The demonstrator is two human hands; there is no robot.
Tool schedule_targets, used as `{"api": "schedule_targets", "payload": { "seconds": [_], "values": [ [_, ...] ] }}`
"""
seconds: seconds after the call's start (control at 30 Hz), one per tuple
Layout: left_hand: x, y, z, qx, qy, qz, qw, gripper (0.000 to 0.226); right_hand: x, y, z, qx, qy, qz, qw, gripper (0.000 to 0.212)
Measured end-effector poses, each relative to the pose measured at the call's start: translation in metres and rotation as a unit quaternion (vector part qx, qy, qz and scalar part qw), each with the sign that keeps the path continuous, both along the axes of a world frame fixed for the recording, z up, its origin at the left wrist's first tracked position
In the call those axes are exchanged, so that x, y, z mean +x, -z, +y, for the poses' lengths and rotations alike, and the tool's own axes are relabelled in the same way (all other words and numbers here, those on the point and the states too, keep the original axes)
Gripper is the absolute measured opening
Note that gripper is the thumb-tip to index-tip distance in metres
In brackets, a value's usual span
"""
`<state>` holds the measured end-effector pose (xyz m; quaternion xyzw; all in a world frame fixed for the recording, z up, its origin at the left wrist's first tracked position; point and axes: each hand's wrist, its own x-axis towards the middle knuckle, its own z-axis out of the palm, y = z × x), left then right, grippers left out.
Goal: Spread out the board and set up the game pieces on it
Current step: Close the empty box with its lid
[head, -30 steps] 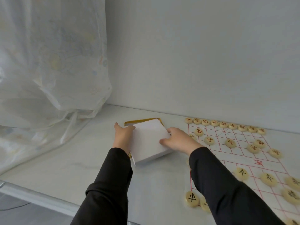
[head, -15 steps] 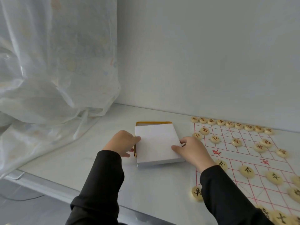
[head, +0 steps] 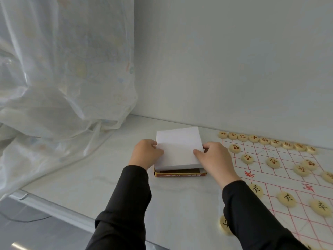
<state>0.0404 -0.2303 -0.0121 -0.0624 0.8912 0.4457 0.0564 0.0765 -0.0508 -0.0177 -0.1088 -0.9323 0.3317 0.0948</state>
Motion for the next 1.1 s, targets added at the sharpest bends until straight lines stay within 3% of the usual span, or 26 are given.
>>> {"api": "schedule_targets", "payload": {
  "seconds": [0.2,0.37,0.5,0.7,0.9,1.0,1.1],
  "values": [
    [-0.001,0.007,-0.004,-0.115,0.015,0.035,0.993,0.047,0.0,0.013,-0.002,0.019,-0.005,-0.054,0.998,0.025],
    [-0.001,0.009,-0.001,-0.137,0.004,0.049,0.989,0.046,0.002,0.01,-0.001,0.034,-0.008,-0.067,0.997,0.023],
    [-0.004,0.017,0.001,-0.136,0.03,0.012,0.99,0.044,0.004,0.006,-0.002,0.022,-0.017,-0.067,0.997,0.018],
    [-0.002,0.014,0.006,-0.004,0.016,-0.011,1.0,0.049,0.0,0.007,0.003,-0.074,-0.007,-0.072,0.995,0.005],
    [-0.004,0.015,0.006,0.184,-0.041,-0.003,0.982,0.08,-0.004,0.01,0.013,-0.256,0.026,-0.069,0.964,0.046],
    [-0.009,0.014,0.0,0.256,-0.034,-0.005,0.966,0.076,-0.004,0.005,0.015,-0.311,0.008,-0.07,0.948,0.063],
    [-0.008,0.01,0.0,0.251,0.02,0.033,0.967,0.06,-0.002,-0.007,0.018,-0.282,0.002,0.014,0.959,0.052]
  ]
}}
